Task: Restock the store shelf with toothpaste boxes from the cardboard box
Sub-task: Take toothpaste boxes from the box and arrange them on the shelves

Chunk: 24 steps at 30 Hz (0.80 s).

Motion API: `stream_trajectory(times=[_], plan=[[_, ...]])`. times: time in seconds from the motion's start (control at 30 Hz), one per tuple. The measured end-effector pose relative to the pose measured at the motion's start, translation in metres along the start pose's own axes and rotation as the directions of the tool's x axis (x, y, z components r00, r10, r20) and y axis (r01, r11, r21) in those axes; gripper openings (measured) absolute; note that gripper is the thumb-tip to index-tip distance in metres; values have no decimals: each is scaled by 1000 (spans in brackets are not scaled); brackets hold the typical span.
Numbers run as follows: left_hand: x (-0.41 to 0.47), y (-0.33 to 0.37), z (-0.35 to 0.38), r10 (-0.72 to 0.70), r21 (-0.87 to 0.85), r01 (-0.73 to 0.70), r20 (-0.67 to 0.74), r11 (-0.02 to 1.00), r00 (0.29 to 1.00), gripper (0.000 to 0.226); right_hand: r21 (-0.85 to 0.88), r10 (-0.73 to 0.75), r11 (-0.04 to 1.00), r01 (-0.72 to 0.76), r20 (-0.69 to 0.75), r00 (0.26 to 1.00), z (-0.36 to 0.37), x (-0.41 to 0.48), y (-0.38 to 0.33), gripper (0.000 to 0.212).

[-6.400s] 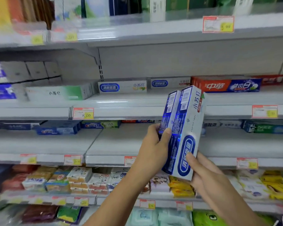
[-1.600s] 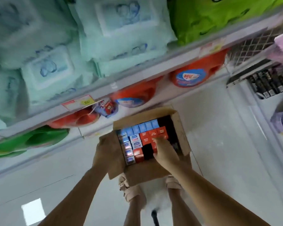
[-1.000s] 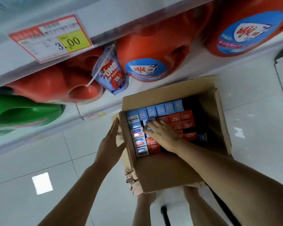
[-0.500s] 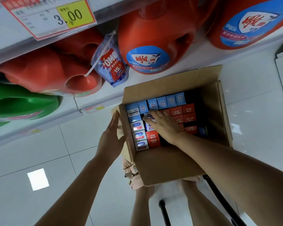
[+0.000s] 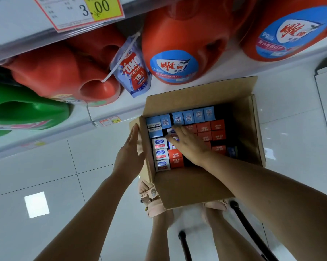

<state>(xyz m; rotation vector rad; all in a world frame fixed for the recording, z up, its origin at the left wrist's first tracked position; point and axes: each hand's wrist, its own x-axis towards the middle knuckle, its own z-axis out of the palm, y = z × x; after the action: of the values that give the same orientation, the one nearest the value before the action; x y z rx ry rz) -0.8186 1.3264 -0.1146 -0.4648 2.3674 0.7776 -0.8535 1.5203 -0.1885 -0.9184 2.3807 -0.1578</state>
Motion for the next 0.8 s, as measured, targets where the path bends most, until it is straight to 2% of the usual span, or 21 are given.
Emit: stream_trajectory(times=[0.17, 0.27, 0.37, 0.4, 0.47, 0.67, 0.8], plan=[[-6, -3, 4, -15, -23, 15, -13, 1000, 1000, 75, 28, 24, 999, -22, -52, 998, -3, 4, -1, 74], [-12, -4, 6, -39, -40, 39, -18, 998, 999, 75, 12, 30, 999, -29, -31, 999, 12, 2, -3, 72], [-19, -4, 10, -57, -54, 56, -16, 997, 998, 74, 102, 55, 993, -55, 9, 998, 22, 0, -5, 67], [-20, -4, 12, -65, -51, 64, -14, 997, 998, 74, 38, 52, 998, -52, 4, 999, 21, 2, -5, 70], [-22, -4, 15, -82, -51, 82, -9, 995, 997, 72, 36, 79, 996, -78, -34, 996, 14, 6, -6, 75], [-22, -2, 18, -112, -70, 112, 15, 991, 994, 69, -41, 25, 999, -32, -154, 988, 15, 5, 2, 63], [-23, 0, 18, -128, -74, 128, 3, 989, 992, 70, 8, 29, 1000, -28, -166, 986, 8, 5, 1, 66]])
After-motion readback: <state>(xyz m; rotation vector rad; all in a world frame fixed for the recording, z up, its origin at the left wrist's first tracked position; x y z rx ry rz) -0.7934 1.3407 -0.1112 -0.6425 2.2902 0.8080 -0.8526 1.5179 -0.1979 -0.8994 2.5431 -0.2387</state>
